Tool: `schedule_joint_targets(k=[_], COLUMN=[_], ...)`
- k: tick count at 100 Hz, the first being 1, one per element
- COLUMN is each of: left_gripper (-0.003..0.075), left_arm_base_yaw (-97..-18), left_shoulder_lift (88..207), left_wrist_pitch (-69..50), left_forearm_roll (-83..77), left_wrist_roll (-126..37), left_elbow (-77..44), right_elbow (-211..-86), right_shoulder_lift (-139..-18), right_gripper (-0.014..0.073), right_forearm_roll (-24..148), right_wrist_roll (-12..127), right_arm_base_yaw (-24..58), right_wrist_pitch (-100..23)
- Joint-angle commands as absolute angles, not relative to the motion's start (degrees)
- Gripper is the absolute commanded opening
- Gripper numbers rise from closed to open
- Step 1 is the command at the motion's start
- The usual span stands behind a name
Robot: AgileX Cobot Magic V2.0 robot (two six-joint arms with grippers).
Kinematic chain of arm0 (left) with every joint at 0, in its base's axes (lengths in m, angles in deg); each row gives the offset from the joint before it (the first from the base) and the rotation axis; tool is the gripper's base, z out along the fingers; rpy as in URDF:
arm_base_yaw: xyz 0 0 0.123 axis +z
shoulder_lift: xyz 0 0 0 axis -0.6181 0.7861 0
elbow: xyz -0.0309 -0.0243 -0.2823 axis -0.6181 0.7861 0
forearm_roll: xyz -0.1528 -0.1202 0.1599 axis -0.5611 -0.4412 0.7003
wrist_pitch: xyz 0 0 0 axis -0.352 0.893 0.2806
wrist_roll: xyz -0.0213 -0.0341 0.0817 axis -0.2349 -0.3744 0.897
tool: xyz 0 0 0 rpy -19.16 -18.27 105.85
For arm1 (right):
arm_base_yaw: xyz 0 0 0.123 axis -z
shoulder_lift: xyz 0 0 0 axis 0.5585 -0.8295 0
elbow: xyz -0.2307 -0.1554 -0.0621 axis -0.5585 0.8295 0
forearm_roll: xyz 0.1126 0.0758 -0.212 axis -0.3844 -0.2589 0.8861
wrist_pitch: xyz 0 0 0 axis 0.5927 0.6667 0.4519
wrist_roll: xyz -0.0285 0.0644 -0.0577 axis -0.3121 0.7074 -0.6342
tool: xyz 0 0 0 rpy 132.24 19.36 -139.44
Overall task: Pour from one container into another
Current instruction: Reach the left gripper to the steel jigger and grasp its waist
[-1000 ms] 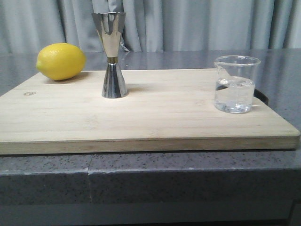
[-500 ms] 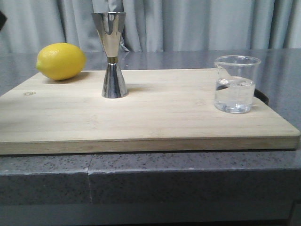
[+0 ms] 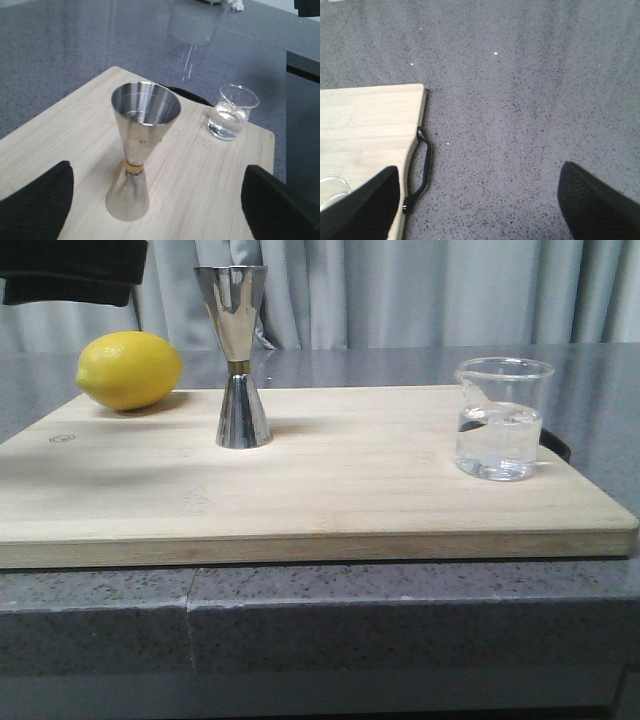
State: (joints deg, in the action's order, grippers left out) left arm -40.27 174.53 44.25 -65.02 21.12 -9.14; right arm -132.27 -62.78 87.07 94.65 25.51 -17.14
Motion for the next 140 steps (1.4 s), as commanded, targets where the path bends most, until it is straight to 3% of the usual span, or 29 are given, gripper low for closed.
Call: schedule_joint_targets(k=[1, 38, 70, 78, 96, 108, 122, 140], left_gripper=[0.0617, 0.0617, 0.0614, 0.0568, 0.0341, 0.0237, 0.0190, 0.0188], left_arm_base_yaw=[-41.94, -48.88, -50.32, -50.32, -50.32, -50.32, -50.32, -50.69], left_shoulder_lift=[175.67, 184.26, 190.55, 191.00, 191.33, 191.33, 191.33, 191.33], left_wrist_pitch=[47.97, 47.86, 49.07, 49.39, 50.99, 50.99, 50.99, 50.99], left_forearm_roll=[-72.46, -82.39, -82.39, -82.39, -82.39, -82.39, -82.39, -82.39], left_wrist_roll=[26.20, 42.27, 42.85, 42.85, 42.85, 42.85, 42.85, 42.39], left_elbow=[-10.90, -11.38, -15.50, -15.50, -15.50, -15.50, -16.10, -16.98], right_elbow=[-134.20, -134.20, -134.20, -134.20, -134.20, -134.20, -134.20, -134.20], right_shoulder_lift=[-62.68, -62.68, -62.68, -62.68, -62.68, -62.68, -62.68, -62.68], right_gripper=[0.0582, 0.0582, 0.0582, 0.0582, 0.0582, 0.0582, 0.0582, 0.0582], right_forearm_roll=[87.74, 87.74, 87.74, 87.74, 87.74, 87.74, 87.74, 87.74], right_wrist_roll=[94.06, 94.06, 94.06, 94.06, 94.06, 94.06, 94.06, 94.06], right_arm_base_yaw=[25.50, 25.50, 25.50, 25.50, 25.50, 25.50, 25.50, 25.50], right_wrist_pitch=[-21.82, -22.34, -22.34, -22.34, -22.34, -22.34, -22.34, -22.34])
